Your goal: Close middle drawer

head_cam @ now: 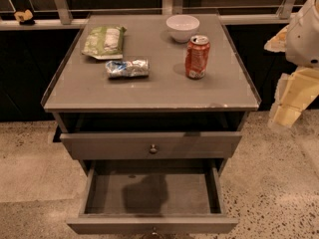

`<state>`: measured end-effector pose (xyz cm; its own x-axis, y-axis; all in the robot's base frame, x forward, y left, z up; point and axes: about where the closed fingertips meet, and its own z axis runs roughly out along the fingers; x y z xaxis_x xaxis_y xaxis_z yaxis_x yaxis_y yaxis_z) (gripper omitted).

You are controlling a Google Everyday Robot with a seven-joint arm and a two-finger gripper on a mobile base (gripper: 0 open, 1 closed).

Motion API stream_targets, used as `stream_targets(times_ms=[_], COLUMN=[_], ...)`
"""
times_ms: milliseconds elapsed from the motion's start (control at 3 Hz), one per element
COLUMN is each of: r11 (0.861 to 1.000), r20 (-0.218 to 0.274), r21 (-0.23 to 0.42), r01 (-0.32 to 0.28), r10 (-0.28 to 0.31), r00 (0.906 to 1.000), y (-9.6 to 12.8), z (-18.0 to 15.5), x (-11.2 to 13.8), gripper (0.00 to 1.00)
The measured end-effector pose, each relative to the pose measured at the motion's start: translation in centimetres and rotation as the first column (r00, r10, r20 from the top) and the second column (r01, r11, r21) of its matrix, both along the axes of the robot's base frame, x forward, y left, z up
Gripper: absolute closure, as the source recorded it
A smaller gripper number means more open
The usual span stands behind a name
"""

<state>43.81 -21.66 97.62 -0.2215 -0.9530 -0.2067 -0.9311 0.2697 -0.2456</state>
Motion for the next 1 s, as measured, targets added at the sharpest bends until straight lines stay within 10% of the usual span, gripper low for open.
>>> stream_targets(times_ms=[1000], r11=[1.0], r20=[0.071], r21=[0.022], r01=[-0.018], r10=[0.017], r00=[0.9974], y=[0.6], z=[-2.4], x=[-4.3], gripper=[0.0])
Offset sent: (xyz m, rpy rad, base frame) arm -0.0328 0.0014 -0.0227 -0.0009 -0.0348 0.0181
